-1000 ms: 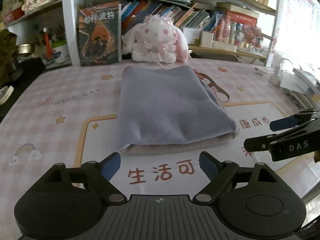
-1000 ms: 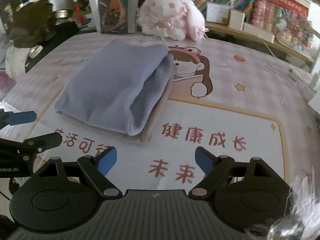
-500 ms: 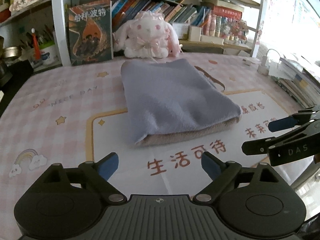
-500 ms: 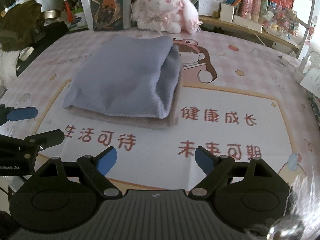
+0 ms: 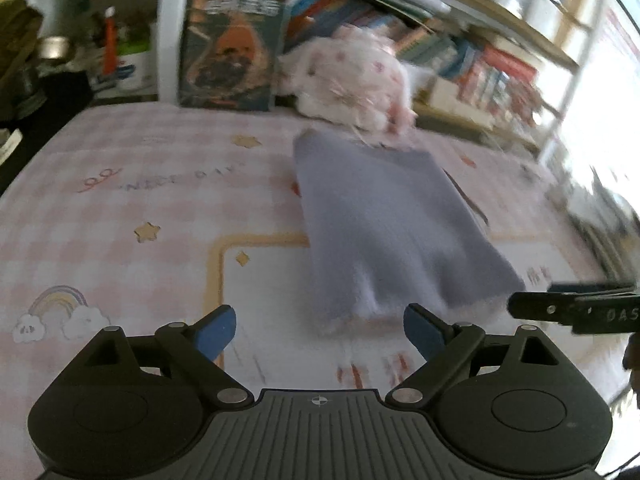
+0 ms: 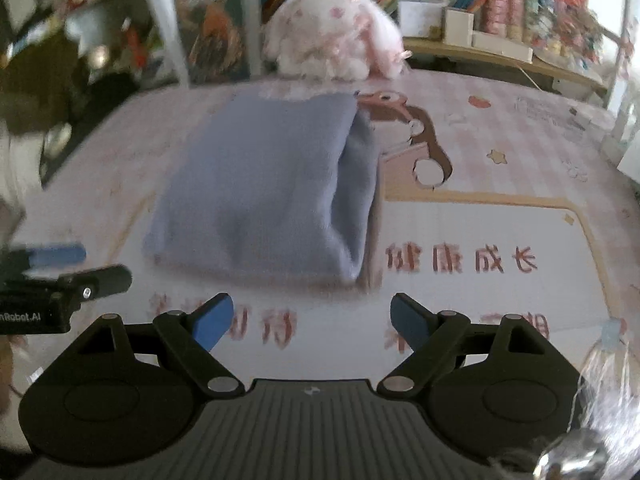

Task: Fold clothes
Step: 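Move both tools to the edge of the folded sweater, then grasp the folded sweater edge with both tools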

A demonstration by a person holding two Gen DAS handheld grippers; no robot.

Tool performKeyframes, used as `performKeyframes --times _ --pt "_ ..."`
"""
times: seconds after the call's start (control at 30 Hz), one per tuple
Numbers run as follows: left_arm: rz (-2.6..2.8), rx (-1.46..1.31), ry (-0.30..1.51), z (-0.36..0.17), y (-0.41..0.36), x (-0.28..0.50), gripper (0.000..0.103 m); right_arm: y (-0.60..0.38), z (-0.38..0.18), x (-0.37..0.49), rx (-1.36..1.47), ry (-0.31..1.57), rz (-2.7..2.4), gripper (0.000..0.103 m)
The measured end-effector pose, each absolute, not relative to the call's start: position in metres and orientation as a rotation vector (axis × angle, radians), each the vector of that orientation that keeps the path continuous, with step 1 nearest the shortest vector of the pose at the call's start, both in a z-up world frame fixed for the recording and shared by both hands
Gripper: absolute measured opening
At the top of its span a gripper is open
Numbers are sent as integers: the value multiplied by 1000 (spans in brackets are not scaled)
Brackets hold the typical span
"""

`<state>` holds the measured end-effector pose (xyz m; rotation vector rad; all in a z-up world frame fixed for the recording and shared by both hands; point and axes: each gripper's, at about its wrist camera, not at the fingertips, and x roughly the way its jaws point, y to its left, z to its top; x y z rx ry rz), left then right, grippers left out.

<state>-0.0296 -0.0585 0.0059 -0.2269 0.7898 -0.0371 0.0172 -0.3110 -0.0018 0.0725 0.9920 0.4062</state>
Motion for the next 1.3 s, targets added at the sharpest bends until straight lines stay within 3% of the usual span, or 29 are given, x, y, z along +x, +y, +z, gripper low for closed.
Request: performKeyframes --times 0.27,0.5,0.57,0.63,0.67,0.73,0.83,0.93,1.07,1.2,1.3 --pt "6 -432 854 -18 -31 29 92 -328 -12 86 388 1083 402 85" --pt "-42 -612 881 -34 -24 48 84 -322 -25 111 402 1130 451 76" --pt "-61 -670 884 -38 -25 52 78 -322 -27 116 401 1132 465 71" --pt "-80 -724 882 -42 -27 56 59 -321 -27 119 390 1124 483 57" --pt "-80 -731 879 -41 -30 57 55 -319 -24 118 364 1102 498 54" --pt "-55 -692 869 -32 -42 55 51 -316 -18 115 313 1058 528 39" --pt "-18 -634 853 -19 -59 51 45 -312 -8 111 237 992 572 29" --pt "-18 -539 841 -7 -73 47 44 -308 8 96 115 858 626 25" --pt "-41 -618 884 -18 -58 51 50 -324 -4 105 191 951 604 27" --pt "-52 -690 904 -30 -45 55 63 -338 -16 116 276 1043 583 42" --pt "-47 -732 905 -38 -45 60 70 -346 -27 127 351 1100 584 46"
